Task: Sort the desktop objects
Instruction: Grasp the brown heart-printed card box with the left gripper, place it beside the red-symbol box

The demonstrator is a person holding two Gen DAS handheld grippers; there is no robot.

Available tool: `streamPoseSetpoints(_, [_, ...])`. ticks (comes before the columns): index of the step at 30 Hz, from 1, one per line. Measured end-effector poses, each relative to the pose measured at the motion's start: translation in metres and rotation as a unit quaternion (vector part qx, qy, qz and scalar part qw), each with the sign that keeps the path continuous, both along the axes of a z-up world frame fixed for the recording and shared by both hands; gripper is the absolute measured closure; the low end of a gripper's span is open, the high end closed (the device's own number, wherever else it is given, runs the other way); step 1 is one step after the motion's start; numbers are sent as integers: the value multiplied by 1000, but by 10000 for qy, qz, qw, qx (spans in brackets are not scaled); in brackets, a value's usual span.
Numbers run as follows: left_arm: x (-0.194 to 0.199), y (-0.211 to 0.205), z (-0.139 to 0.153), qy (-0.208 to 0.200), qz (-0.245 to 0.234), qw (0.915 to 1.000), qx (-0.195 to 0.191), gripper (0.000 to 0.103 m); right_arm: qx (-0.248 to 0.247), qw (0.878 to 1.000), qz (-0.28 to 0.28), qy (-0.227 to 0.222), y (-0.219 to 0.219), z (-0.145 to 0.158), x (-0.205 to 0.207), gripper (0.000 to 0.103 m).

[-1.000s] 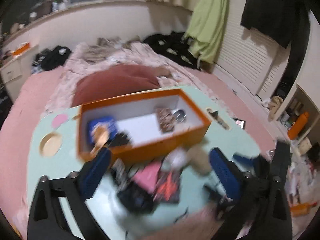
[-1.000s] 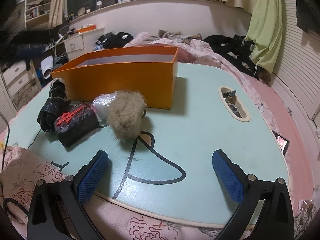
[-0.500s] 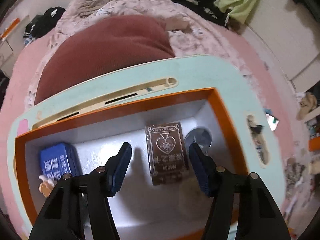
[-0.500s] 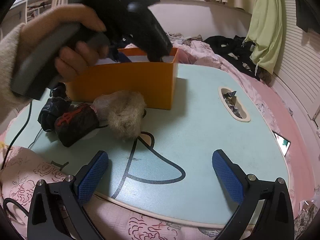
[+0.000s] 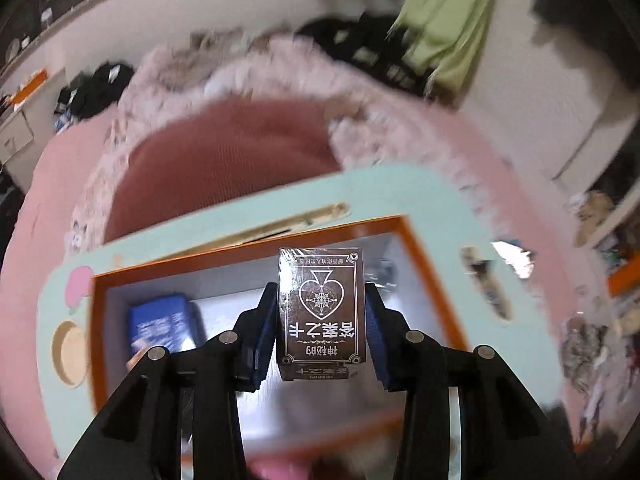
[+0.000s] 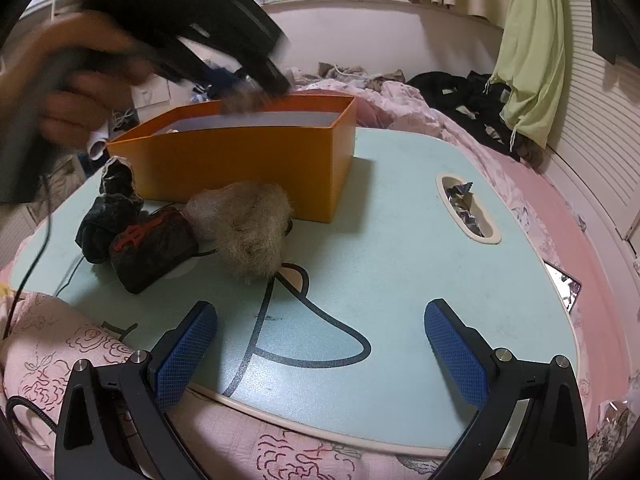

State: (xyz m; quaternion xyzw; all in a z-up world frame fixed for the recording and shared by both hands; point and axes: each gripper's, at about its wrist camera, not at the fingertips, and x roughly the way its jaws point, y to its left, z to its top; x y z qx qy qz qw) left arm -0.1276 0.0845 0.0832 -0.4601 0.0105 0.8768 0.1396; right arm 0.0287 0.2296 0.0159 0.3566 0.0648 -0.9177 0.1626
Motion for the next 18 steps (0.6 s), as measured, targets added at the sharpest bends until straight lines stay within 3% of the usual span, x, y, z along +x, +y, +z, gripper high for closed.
streamPoseSetpoints(4, [62, -13, 21, 397, -381, 9978, 369, 61, -3, 10000, 2, 0, 1, 0, 0, 0])
streamPoseSetpoints(9, [112, -12, -14, 139, -757, 9964, 358, 61, -3, 10000, 5, 2, 1, 0, 0, 0])
streamPoseSetpoints(12, [115, -8, -33, 50, -780, 9966, 262, 61, -6, 10000, 6, 3, 1, 0, 0, 0])
streamPoseSetpoints(15, [117, -7, -38, 128, -693, 9973, 217, 51, -6, 10000, 6, 3, 1, 0, 0, 0])
streamPoseSetpoints(18, [126, -15, -23, 501, -536, 9968, 330, 38, -4, 10000, 6, 4, 1, 0, 0, 0])
